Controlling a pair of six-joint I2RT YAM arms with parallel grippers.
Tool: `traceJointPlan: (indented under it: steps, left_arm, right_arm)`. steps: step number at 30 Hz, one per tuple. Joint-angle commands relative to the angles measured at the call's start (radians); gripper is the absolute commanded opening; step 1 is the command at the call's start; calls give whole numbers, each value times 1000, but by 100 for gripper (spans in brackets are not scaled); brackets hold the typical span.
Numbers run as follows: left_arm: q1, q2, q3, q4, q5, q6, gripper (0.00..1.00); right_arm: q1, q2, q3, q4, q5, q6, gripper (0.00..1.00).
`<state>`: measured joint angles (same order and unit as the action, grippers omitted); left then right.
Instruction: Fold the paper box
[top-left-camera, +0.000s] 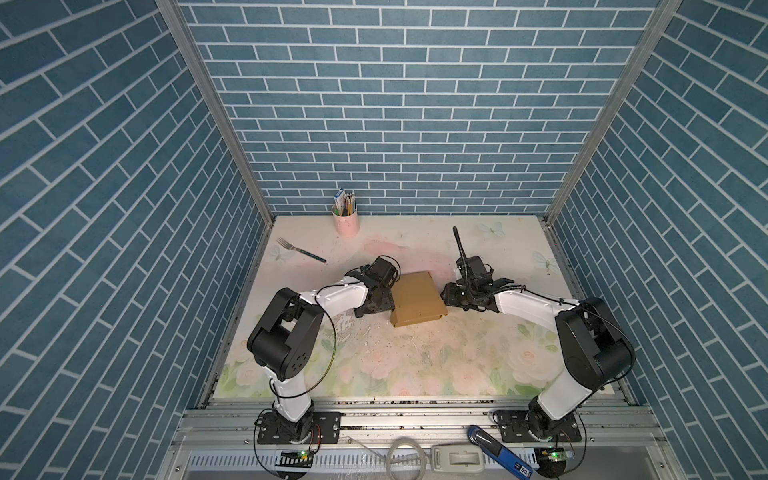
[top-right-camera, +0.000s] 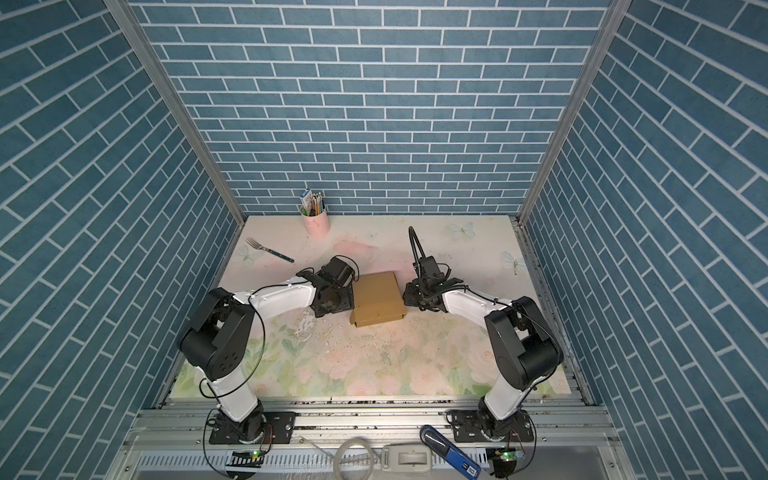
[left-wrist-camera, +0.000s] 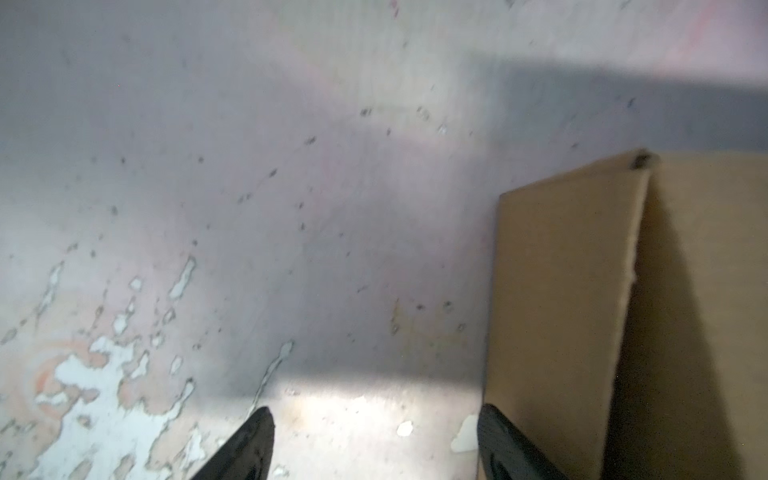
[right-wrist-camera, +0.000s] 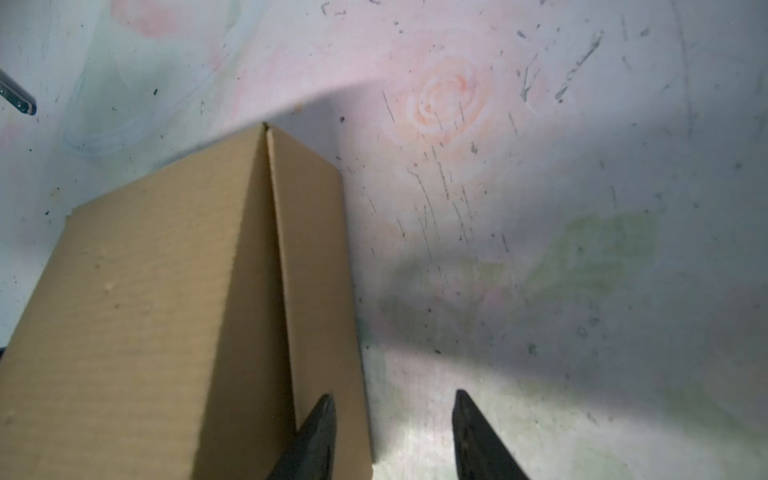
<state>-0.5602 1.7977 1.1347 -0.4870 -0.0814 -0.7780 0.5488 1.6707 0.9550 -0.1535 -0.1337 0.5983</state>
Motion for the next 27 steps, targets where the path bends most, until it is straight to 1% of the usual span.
traceJointPlan:
  steps: [1,7,10,12,17,21,27]
  left_arm:
    - [14,38,46,15,32,39,79]
    - [18,106,107,31,60,46,79]
    - [18,104,106,33,64,48,79]
    - [23,83,83,37,59,47,79]
    - [47,-13,-28,71,57,39,79]
    - [55,-102,-101,95,45,27,79]
    - [56,-184,-152,114,50,16,79]
  right_arm:
    - [12,23,19,39,-14,43,46]
    - [23,44,34,44,-3,52,46]
    - [24,42,39,20,19,44,46]
    - [23,27,28,1,37,34,46]
    - [23,-43,-25,-32,120,11,46]
    - [23,-108,-72,-37,143,12,46]
    - [23,-196,-119,-64,175,17,45]
